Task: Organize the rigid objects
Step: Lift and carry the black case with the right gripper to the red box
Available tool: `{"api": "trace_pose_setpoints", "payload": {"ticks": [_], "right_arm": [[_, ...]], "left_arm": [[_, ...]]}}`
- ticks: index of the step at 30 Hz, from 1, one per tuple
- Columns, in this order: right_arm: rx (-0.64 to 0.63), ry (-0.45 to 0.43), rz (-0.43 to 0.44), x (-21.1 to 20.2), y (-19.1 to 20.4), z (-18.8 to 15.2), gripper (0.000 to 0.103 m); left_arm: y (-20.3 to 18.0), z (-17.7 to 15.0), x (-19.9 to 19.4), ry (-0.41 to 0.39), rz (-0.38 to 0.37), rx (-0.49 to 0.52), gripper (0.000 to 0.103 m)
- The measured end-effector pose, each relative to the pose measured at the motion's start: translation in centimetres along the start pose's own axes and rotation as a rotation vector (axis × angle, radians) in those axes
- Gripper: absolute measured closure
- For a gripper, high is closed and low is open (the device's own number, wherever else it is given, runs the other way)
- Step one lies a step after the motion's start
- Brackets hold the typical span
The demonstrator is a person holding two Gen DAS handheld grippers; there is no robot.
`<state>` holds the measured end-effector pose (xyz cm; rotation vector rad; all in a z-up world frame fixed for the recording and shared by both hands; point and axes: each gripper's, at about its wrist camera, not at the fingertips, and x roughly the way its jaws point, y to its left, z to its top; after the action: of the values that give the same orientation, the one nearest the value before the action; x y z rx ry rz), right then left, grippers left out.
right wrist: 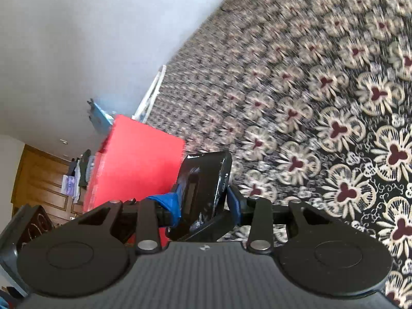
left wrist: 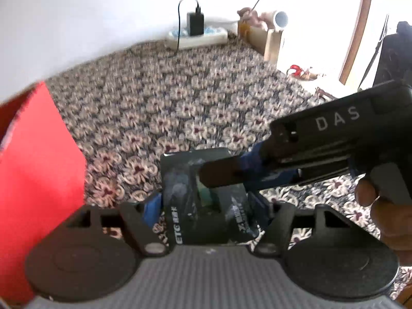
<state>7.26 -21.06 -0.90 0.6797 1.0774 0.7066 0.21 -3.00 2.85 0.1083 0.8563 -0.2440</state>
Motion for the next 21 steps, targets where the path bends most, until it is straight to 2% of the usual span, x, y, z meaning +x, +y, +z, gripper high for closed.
{"api": "trace_pose_setpoints", "payload": {"ticks": [6, 11, 16, 21], "right_arm": [[-0.088, -0.078, 0.071, -1.7, 5.0, 0.9, 0.080], [-0.185, -0.131, 0.122, -1.0, 10.1, 2.0, 0.080], [-0.266, -0.146, 0.144, 2.4, 15.0, 2.1, 0.080], [-0.290, -0.115, 0.128, 7.9, 18.7, 0.8, 0.080]], "left_arm": [[1.0, 1.8, -4.7, -0.126, 0.044, 0.002, 0.036], [4.2, 3.1, -8.7, -0.223, 0.067, -0.028, 0.036], [9.0, 3.3, -11.8, -0.276, 0.091, -0.040, 0.036], [14.4, 2.3, -13.7, -0.265, 0.100, -0.025, 0.036]]}}
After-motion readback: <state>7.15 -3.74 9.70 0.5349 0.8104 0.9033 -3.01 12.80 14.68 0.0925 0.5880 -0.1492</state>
